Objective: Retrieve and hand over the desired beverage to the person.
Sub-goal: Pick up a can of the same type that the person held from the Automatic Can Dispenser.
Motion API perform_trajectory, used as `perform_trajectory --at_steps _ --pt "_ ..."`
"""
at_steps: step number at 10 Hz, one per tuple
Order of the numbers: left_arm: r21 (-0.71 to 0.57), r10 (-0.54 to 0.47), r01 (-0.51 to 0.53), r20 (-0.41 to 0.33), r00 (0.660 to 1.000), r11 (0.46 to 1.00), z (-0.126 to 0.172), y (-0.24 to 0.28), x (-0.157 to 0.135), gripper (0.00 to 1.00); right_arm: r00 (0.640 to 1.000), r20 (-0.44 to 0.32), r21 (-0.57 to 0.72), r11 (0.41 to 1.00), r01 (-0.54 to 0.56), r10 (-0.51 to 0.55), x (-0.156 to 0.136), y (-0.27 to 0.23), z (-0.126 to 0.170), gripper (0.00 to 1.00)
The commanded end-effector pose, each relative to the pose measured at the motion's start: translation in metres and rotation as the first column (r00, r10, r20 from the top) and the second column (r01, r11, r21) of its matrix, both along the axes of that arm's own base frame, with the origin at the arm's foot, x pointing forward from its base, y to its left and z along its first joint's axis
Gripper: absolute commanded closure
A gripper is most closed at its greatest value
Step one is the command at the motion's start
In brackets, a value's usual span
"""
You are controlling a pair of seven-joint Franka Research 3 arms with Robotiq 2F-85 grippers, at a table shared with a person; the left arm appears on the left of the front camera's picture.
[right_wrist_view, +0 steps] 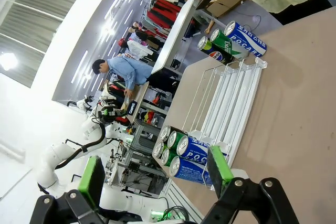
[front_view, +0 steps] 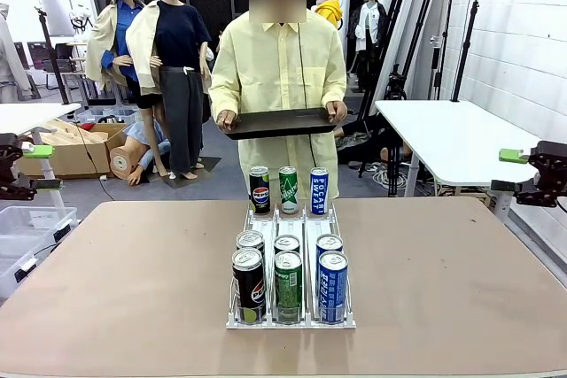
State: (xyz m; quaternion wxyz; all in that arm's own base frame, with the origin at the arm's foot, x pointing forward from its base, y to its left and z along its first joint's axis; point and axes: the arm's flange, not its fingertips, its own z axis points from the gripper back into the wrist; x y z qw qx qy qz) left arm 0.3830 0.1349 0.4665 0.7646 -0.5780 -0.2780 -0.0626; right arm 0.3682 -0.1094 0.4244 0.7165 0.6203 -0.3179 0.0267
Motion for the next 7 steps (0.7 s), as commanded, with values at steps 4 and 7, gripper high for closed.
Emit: perform_trajectory --at_steps 4,7 --pt "-0.020 0.002 -0.001 0.001 1.000 1.000 0.0008 0.0004 -0.0018 0.00 1.000 0.000 0.018 1.000 0.001 -0.001 -0.0023 0.0026 -0.0016 0.00" --pt "-0.020 0.002 -0.001 0.001 1.000 1.000 0.0008 0.0004 -0.0018 0.00 1.000 0.000 0.018 1.000 0.001 -0.001 -0.0023 0.0026 -0.0016 0.00"
